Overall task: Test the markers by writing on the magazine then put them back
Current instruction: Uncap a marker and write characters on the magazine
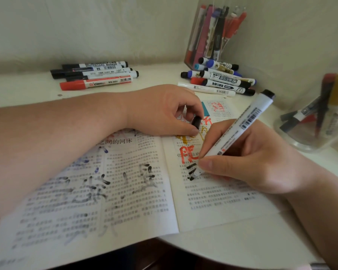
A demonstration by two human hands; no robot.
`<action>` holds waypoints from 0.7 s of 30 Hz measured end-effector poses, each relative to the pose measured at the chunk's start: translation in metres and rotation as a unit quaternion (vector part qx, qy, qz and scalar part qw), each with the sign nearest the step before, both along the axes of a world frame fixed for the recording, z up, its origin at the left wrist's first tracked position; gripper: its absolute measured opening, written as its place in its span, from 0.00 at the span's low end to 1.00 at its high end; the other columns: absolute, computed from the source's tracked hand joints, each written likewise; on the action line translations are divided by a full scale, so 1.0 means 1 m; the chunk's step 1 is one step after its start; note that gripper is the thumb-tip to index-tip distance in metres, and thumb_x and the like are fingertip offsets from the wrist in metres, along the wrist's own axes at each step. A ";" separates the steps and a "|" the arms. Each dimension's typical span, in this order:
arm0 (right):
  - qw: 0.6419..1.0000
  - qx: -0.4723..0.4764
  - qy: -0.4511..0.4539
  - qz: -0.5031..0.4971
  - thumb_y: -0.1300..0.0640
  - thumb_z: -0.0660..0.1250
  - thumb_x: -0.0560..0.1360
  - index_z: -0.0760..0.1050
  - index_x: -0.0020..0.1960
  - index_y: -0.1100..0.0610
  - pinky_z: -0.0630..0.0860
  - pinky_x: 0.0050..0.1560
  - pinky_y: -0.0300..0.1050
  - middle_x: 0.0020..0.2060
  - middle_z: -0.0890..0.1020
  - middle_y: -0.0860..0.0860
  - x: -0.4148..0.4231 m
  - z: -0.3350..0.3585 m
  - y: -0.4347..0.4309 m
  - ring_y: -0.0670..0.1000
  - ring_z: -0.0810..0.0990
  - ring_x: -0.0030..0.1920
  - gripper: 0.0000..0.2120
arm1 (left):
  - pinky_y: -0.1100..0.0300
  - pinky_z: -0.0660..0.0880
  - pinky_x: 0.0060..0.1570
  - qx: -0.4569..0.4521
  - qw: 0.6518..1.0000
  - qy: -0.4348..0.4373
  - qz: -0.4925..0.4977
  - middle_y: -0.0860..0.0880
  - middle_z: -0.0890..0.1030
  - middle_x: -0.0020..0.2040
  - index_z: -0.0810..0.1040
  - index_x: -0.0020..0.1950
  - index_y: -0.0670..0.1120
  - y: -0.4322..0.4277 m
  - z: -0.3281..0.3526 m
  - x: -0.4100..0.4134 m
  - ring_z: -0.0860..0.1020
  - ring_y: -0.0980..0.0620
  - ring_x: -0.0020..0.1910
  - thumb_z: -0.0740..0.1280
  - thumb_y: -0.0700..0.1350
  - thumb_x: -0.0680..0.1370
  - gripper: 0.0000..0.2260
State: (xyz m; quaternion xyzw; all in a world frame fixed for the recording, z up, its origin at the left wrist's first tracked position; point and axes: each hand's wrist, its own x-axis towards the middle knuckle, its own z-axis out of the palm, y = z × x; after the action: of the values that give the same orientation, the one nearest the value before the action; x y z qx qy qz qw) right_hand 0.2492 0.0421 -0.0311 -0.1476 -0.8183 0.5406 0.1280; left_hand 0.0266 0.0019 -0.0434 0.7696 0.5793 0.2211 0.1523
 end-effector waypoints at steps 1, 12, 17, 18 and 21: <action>1.000 0.013 0.003 0.000 0.58 0.77 0.70 0.79 0.43 0.65 0.74 0.35 0.77 0.37 0.78 0.73 -0.001 -0.001 -0.001 0.76 0.78 0.36 0.12 | 0.73 0.66 0.40 -0.001 1.000 0.000 0.000 0.61 0.77 0.43 0.81 0.58 0.55 0.000 0.000 0.000 0.73 0.64 0.40 0.73 0.56 0.76 0.13; 0.999 0.026 0.012 -0.033 0.61 0.74 0.71 0.79 0.41 0.64 0.71 0.29 0.49 0.31 0.79 0.64 0.000 -0.001 -0.002 0.56 0.77 0.29 0.07 | 0.71 0.67 0.40 -0.008 1.000 -0.001 0.003 0.61 0.77 0.43 0.80 0.58 0.57 0.000 0.001 0.000 0.73 0.62 0.40 0.73 0.56 0.76 0.12; 0.999 -0.001 0.015 -0.035 0.64 0.75 0.72 0.78 0.40 0.65 0.72 0.26 0.42 0.27 0.81 0.53 -0.001 0.002 -0.002 0.51 0.78 0.26 0.06 | 0.68 0.67 0.41 -0.006 1.000 -0.005 -0.001 0.61 0.77 0.43 0.80 0.58 0.56 0.000 0.000 0.000 0.73 0.59 0.40 0.73 0.56 0.76 0.12; 0.999 -0.001 0.019 -0.043 0.64 0.75 0.72 0.78 0.40 0.64 0.71 0.26 0.38 0.26 0.80 0.51 0.000 0.001 -0.003 0.47 0.77 0.25 0.07 | 0.68 0.67 0.41 -0.005 1.000 -0.006 -0.001 0.61 0.77 0.43 0.80 0.58 0.57 0.000 0.000 0.000 0.73 0.59 0.40 0.73 0.56 0.76 0.12; 0.998 0.031 0.012 -0.047 0.62 0.74 0.71 0.78 0.39 0.63 0.67 0.25 0.52 0.29 0.77 0.66 -0.001 0.000 -0.003 0.62 0.73 0.26 0.06 | 0.69 0.67 0.40 0.000 1.000 -0.002 -0.001 0.61 0.77 0.42 0.80 0.58 0.57 0.000 0.000 0.000 0.73 0.58 0.40 0.73 0.56 0.76 0.12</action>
State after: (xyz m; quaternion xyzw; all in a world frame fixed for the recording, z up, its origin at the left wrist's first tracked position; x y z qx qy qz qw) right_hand 0.2484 0.0395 -0.0308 -0.1753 -0.8254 0.5098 0.1676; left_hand 0.0263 0.0018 -0.0436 0.7698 0.5781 0.2225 0.1541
